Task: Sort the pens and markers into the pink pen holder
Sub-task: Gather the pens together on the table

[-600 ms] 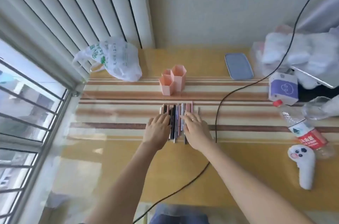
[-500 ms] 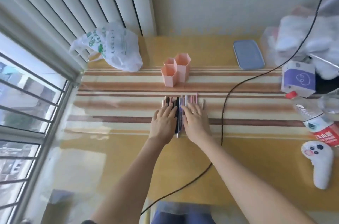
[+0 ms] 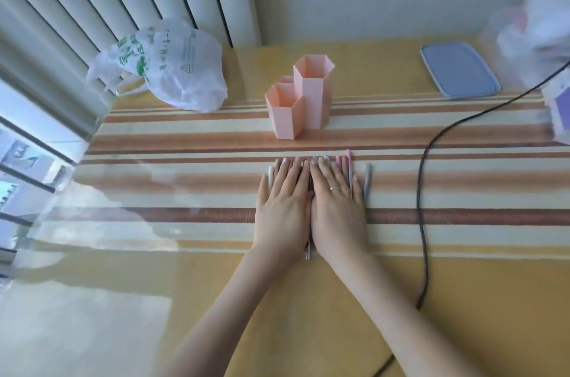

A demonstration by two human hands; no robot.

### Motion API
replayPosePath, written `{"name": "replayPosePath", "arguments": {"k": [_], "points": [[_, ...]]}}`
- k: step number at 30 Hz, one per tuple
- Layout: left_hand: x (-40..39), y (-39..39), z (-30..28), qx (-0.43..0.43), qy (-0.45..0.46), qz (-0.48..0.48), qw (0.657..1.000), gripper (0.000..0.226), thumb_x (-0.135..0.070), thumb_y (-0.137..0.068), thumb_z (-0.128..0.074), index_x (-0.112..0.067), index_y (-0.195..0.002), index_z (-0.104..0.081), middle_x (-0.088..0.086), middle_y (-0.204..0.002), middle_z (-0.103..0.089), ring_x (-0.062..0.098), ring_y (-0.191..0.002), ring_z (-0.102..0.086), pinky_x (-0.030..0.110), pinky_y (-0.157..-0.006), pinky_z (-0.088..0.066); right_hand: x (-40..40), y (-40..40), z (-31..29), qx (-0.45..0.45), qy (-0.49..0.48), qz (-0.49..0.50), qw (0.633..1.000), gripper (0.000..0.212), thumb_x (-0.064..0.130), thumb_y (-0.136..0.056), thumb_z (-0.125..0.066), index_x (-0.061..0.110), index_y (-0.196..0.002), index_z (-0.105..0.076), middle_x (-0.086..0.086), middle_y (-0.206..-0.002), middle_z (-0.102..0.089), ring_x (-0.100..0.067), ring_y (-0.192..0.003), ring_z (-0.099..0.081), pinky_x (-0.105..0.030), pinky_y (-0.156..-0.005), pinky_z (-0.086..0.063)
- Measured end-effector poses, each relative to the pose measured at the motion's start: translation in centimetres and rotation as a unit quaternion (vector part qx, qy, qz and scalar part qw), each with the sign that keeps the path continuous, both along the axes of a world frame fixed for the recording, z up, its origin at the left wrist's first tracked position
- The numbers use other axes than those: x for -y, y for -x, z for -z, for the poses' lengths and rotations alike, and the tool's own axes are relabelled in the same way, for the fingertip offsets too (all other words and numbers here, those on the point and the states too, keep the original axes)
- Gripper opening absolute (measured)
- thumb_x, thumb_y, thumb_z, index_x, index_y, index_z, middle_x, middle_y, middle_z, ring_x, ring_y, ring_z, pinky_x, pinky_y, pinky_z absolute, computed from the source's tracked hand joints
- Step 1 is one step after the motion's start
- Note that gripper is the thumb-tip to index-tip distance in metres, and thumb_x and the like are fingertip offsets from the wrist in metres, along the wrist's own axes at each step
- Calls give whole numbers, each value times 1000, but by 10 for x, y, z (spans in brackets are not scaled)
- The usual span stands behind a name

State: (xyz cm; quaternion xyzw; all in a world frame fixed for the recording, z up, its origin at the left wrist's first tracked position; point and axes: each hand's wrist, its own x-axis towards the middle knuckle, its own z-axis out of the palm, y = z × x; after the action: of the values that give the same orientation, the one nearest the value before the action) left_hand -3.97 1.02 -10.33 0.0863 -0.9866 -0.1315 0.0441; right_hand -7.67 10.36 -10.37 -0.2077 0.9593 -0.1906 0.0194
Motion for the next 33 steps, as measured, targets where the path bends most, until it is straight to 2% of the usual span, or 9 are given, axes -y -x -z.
{"name": "replayPosePath", "arguments": {"k": [5, 9, 11, 14, 16, 19, 23, 28, 33], "points": [[1, 2, 8, -37, 30, -3, 999, 66, -43, -89, -1, -19, -149, -18, 6, -158, -11, 19, -146, -4, 36, -116, -3, -3, 1, 0, -9, 22, -9, 1000, 48, 22, -103, -20, 27, -150, -17, 10, -159, -7, -8, -147, 1, -36, -118, 3], [-2, 2, 4, -38, -25, -14, 999, 47, -33, -101, -22, -25, -147, -22, 1, -159, -7, 16, -146, -3, 37, -115, -5, -4, 1, 3, -33, 76, -13, 997, 46, 20, -101, -28, 23, -147, -29, 5, -157, -23, -13, -147, -8, -38, -119, -6], [-2, -2, -1, -75, -94, -26, 992, 45, -31, -98, -34, -24, -143, -35, 2, -158, -15, 16, -146, -6, 37, -115, -12, -9, -4, -4, -60, 142, 1, 988, 44, 18, -99, -37, 19, -143, -37, -2, -149, -41, -21, -143, -23, -38, -116, -12], [3, -13, -8, -152, -250, -40, 955, 44, -29, -95, -47, -22, -138, -44, 4, -155, -23, 17, -145, -10, 34, -113, -18, -26, -7, -19, -152, 213, 101, 960, 42, 17, -94, -47, 14, -136, -46, -7, -130, -58, -28, -123, -50, -42, -101, -36], [14, -17, -15, -158, -376, -66, 911, 41, -30, -95, -49, -24, -136, -47, 1, -150, -33, 17, -141, -24, 34, -112, -23, -38, -1, -21, -125, 191, 172, 958, 47, 21, -93, -47, 12, -139, -39, -11, -135, -52, -31, -124, -45, -42, -99, -36], [26, -18, -21, -151, -486, -94, 856, 34, -29, -96, -46, -27, -130, -50, -2, -134, -49, 12, -118, -44, 28, -95, -32, -46, 7, -14, -23, 113, 195, 974, 57, 28, -95, -42, 5, -145, -25, -22, -139, -43, -36, -128, -34, -41, -106, -25], [20, -11, -16, -141, -453, -80, 877, 40, -29, -96, -46, -27, -136, -45, -2, -130, -53, 13, -121, -46, 31, -102, -35, -29, 6, -8, 17, 112, 153, 982, 54, 32, -95, -42, 6, -142, -31, -21, -135, -42, -34, -125, -32, -40, -103, -27], [12, -6, -11, -133, -469, -69, 870, 42, -33, -94, -46, -30, -136, -44, -1, -137, -50, 13, -128, -44, 39, -110, -32, -4, -2, -1, -1, 135, 135, 982, 67, 36, -93, -45, 11, -149, -19, -18, -133, -45, -31, -122, -33, -35, -100, -19], [-7, -3, -8, -147, -459, -42, 875, 43, -26, -99, -41, -26, -141, -35, -17, -127, -40, 1, -124, -33, 24, -106, -23, 2, -6, -3, 3, 141, 120, 983, 70, 43, -95, -39, 10, -151, -10, -17, -139, -40, -31, -124, -30, -34, -104, -17]]}}
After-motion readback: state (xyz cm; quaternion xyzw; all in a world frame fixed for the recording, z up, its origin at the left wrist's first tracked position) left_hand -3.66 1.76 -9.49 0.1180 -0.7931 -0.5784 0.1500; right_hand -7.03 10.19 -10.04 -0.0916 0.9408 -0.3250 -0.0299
